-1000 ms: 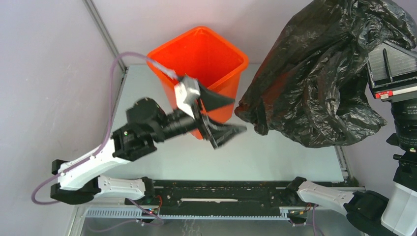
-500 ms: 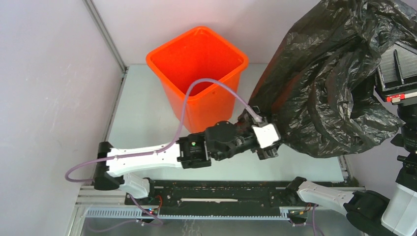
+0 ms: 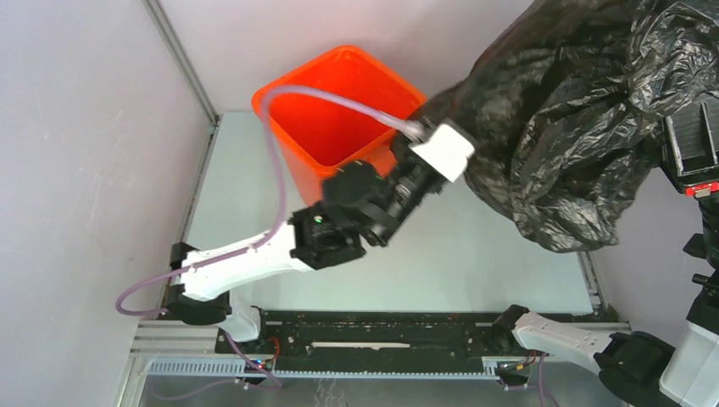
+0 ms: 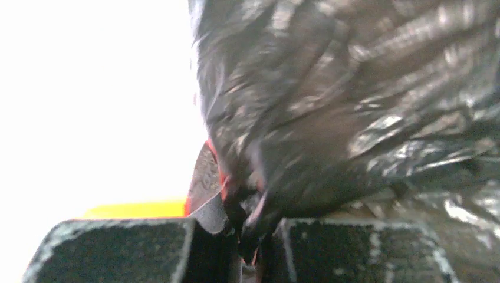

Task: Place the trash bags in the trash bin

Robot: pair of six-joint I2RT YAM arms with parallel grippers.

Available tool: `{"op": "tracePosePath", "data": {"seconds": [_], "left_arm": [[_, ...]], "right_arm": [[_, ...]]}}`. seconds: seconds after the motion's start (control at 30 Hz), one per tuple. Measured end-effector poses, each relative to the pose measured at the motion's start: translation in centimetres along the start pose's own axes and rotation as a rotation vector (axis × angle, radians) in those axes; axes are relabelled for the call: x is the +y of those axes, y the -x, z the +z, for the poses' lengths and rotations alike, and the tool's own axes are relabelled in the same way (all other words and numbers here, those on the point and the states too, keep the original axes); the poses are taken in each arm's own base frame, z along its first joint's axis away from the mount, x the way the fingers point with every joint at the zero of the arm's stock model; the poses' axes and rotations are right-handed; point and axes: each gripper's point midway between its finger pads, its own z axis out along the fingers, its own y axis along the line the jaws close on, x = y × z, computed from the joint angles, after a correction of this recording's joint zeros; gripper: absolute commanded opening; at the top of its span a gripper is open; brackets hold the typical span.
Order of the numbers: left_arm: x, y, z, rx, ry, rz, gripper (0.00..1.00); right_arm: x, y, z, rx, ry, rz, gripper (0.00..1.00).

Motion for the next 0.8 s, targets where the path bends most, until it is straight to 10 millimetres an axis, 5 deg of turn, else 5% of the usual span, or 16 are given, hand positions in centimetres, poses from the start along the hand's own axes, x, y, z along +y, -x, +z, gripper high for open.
{"op": "tracePosePath", "data": {"seconds": [0.13, 0.3, 0.47, 0.63, 0.8], "left_arm": [[7.1, 5.3, -0.3, -0.086, 0.160, -0.065, 0.08], [14.5, 6.3, -1.5, -0.106, 0.317, -0.057, 0.06], [19.0, 5.0, -1.5, -0.076, 0.425, -0.020, 0.04], [22.4, 1.1, -1.2, -0.001, 0.485, -0.047, 0.00], [21.9, -3.7, -2.6, 0.078, 0.442, -0.112, 0.00]], "right_arm": [[1.1, -0.3, 0.9, 0.007, 0.068, 0.025, 0.00], [0.5, -2.7, 3.1, 0.054, 0.105, 0.087, 0.00], [-2.2, -6.9, 5.3, 0.136, 0.067, 0.147, 0.00], [-6.0, -10.6, 6.7, 0.194, -0.041, 0.211, 0.00], [-9.5, -14.1, 7.9, 0.232, -0.137, 0.292, 0.00]]}}
